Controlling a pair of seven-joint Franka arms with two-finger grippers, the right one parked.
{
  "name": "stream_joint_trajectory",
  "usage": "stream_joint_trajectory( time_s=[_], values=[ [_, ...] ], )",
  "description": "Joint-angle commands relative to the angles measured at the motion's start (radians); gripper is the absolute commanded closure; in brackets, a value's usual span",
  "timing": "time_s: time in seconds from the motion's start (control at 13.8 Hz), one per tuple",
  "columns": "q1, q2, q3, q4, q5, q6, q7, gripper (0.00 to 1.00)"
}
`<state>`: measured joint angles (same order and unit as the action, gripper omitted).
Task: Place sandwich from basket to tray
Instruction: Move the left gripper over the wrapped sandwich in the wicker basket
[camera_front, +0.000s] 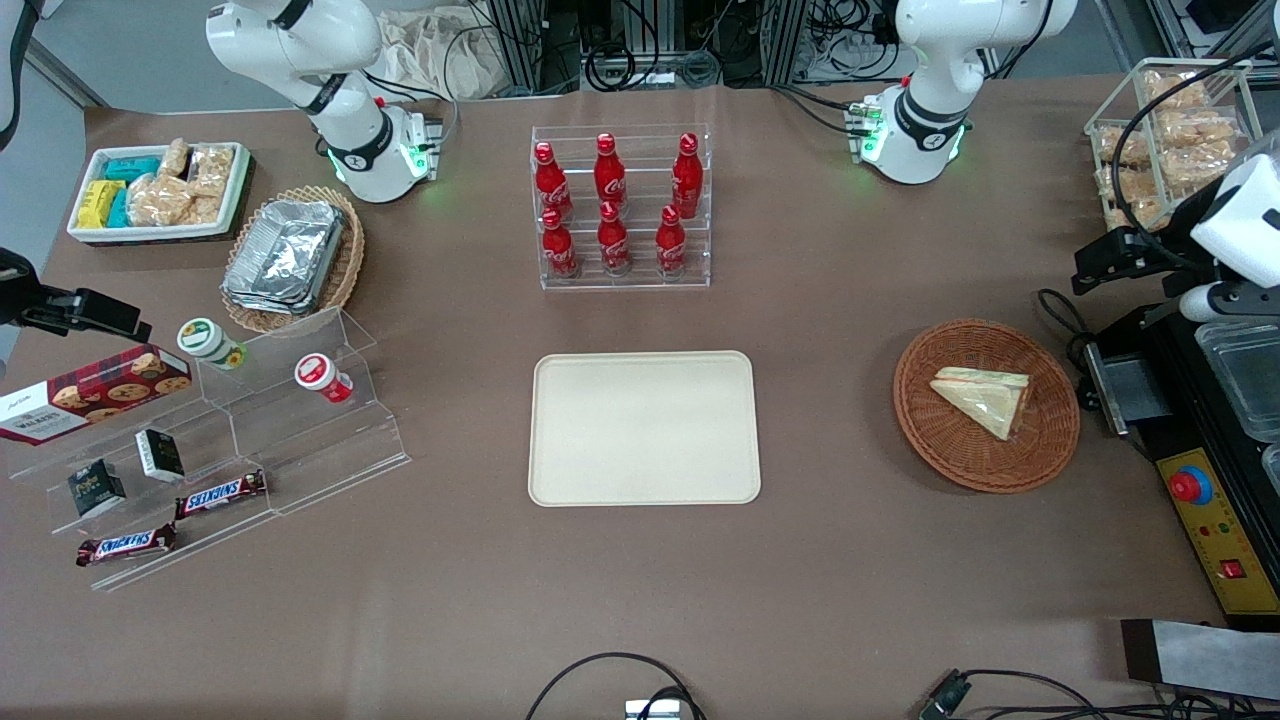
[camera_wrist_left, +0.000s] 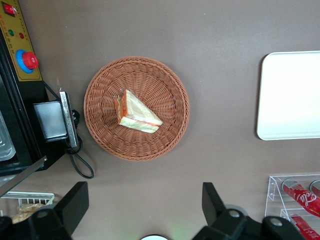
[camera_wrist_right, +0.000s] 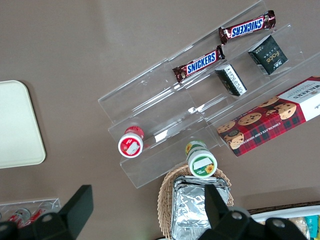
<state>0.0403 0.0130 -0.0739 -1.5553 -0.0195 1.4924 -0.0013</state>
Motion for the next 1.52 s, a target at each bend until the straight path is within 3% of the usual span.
stream_joint_trajectory(
  time_s=[0.0, 0.58, 0.94, 1.45],
  values=[
    [-0.013, 0.016, 0.009, 0.034, -0.002, -0.026, 0.005, 0.0],
    [-0.002, 0.081, 0.016, 0.008, 0.007, -0.005, -0.093, 0.0],
    [0.004, 0.064, 0.019, -0.141, 0.006, 0.138, -0.258, 0.0],
    [0.059, -0.024, 0.019, -0.425, -0.014, 0.409, -0.325, 0.0]
  ],
)
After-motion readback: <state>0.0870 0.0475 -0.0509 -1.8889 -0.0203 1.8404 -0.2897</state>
